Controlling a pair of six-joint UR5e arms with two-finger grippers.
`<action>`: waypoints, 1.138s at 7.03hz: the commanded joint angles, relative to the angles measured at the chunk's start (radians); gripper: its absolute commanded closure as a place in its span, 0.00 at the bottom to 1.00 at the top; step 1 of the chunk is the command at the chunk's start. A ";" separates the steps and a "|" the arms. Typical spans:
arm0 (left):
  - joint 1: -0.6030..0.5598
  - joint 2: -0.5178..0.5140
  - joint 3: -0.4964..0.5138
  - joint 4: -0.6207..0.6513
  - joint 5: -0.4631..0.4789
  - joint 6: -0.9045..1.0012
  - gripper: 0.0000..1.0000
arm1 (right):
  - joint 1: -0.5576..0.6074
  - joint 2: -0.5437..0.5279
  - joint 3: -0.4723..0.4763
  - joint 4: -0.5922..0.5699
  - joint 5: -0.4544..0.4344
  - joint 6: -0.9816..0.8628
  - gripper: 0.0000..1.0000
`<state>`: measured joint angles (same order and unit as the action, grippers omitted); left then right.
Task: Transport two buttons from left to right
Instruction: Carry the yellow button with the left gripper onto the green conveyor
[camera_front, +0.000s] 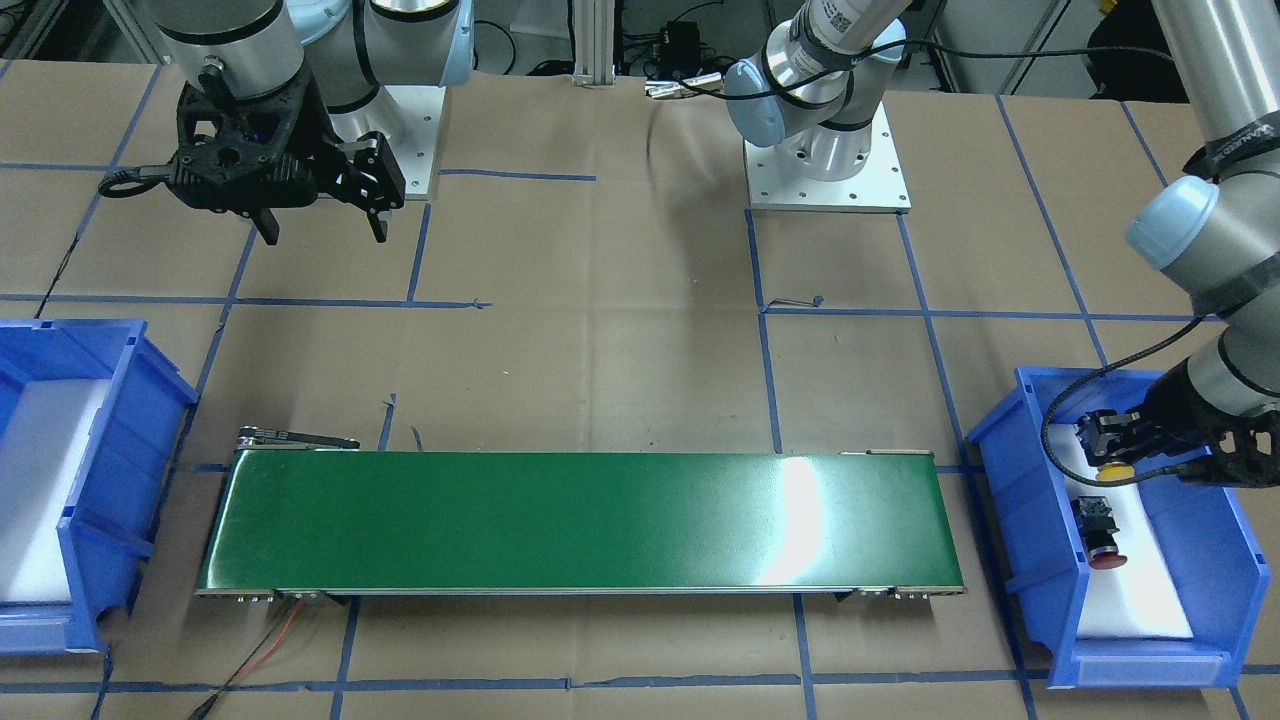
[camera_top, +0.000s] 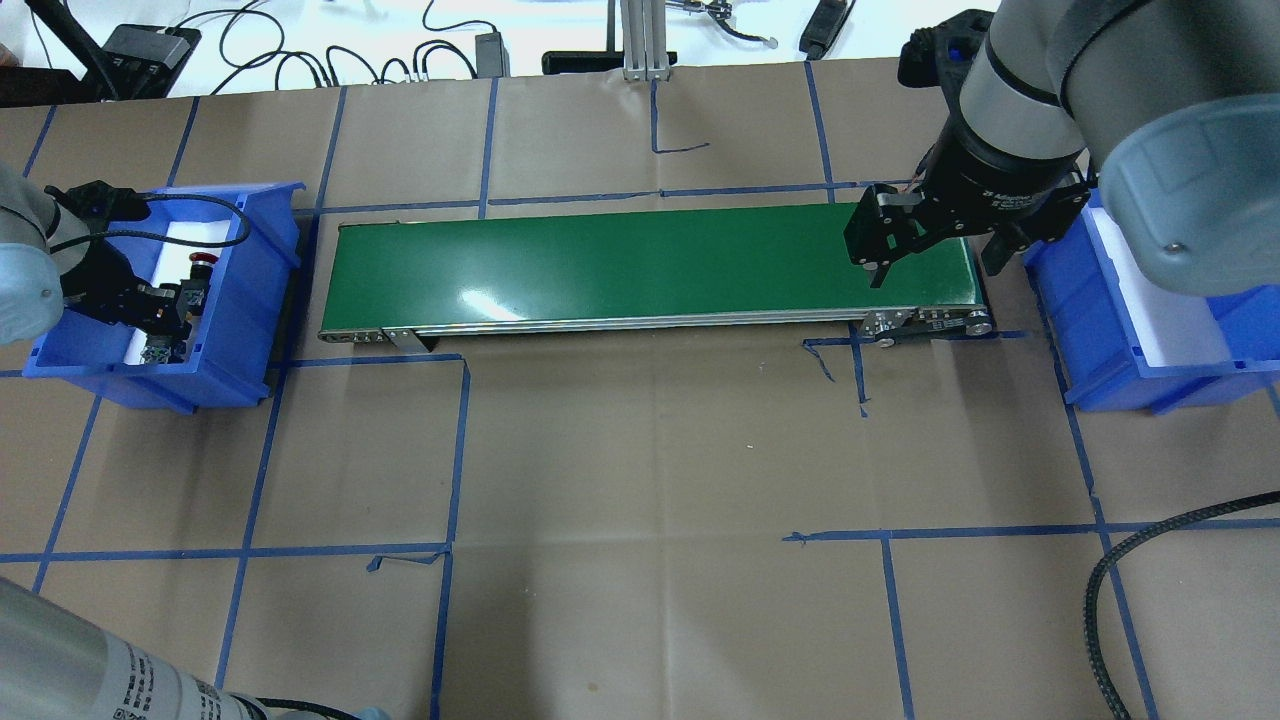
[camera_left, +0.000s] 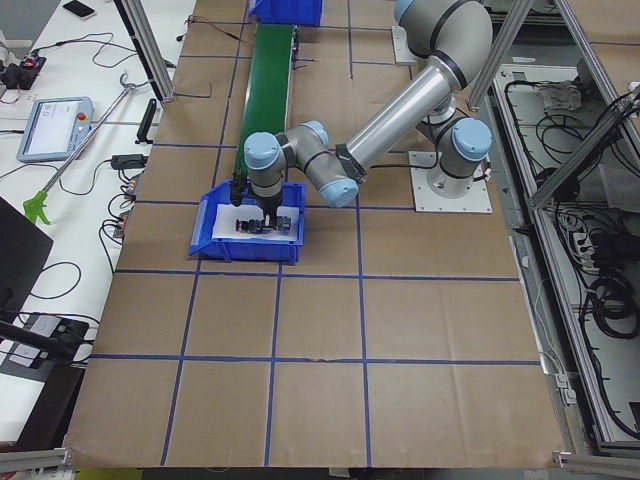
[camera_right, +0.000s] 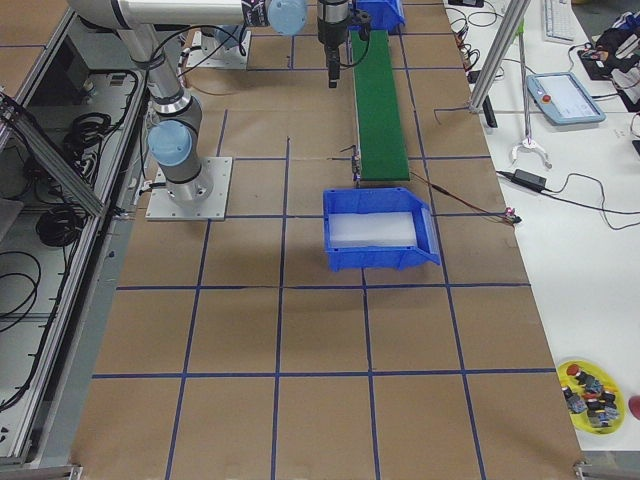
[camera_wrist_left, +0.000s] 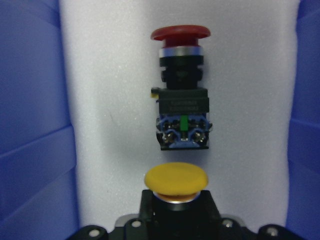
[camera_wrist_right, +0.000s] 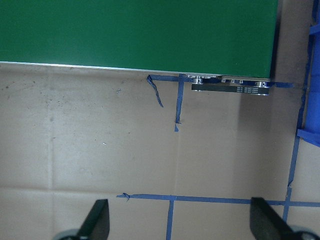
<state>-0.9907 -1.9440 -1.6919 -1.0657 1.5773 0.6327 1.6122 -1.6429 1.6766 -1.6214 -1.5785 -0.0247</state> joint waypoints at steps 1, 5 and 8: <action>0.000 0.066 0.146 -0.263 0.003 -0.001 0.86 | 0.000 0.000 0.000 0.000 0.000 -0.001 0.00; -0.107 0.042 0.322 -0.430 0.003 -0.097 0.86 | 0.000 0.000 0.000 0.000 0.002 0.000 0.00; -0.312 0.036 0.302 -0.425 -0.002 -0.408 0.86 | 0.000 0.000 0.000 0.000 0.002 0.000 0.00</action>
<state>-1.2119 -1.9082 -1.3768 -1.4917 1.5773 0.3495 1.6122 -1.6429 1.6766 -1.6214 -1.5769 -0.0256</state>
